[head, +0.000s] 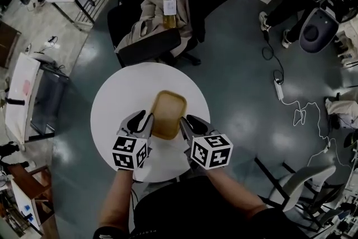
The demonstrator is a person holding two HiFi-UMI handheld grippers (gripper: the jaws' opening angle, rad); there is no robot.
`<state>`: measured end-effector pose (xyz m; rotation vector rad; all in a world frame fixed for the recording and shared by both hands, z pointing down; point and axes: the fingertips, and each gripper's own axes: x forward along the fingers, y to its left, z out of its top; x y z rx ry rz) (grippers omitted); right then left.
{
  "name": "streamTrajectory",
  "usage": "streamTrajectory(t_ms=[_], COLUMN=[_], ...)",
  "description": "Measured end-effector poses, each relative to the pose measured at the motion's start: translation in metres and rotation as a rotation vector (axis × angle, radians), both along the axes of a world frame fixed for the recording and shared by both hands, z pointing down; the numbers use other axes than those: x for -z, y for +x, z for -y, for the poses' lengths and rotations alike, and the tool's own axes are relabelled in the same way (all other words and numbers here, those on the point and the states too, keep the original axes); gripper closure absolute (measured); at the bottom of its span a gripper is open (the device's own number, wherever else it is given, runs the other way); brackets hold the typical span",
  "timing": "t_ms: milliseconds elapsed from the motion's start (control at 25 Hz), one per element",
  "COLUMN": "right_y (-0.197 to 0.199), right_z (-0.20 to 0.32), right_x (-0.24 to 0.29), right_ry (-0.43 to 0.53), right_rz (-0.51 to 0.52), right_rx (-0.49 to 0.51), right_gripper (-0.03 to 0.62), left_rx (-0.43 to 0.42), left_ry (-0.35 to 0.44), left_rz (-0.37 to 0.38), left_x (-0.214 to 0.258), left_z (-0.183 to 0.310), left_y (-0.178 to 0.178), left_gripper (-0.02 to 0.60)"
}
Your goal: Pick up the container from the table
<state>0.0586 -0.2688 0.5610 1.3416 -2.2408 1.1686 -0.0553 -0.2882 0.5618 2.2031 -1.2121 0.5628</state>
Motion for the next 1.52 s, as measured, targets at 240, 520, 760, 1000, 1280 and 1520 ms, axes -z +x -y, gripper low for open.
streamTrajectory(t_ms=[240,520,760,1000,1280,1520], right_y=[0.001,0.000,-0.008,-0.014,-0.016,-0.018], right_z=[0.005,0.014,0.014,0.013,0.012,0.010], right_x=[-0.017,-0.041,-0.056,-0.061,-0.063,-0.056], right_ry=[-0.037,-0.091,-0.139,-0.158,-0.153,-0.133], right_rz=[-0.005,-0.010,-0.014,-0.014,-0.032,-0.031], right_rx=[-0.003,-0.003,0.020,0.033,0.038,0.029], right_gripper=[0.489,0.468,0.467,0.471,0.500,0.513], left_rx=[-0.021,-0.054,-0.037,-0.058,-0.051,-0.032], left_ry=[-0.046,-0.106,-0.148,-0.177,-0.178,-0.149], left_rz=[0.015,0.038,0.027,0.035,0.017,0.004], left_x=[-0.016,-0.041,-0.053,-0.063,-0.064,-0.053], left_z=[0.002,0.008,0.012,0.012,0.009,0.005], left_y=[0.004,0.012,0.011,0.011,0.013,0.009], left_gripper=[0.469,0.433,0.436,0.480,0.546,0.549])
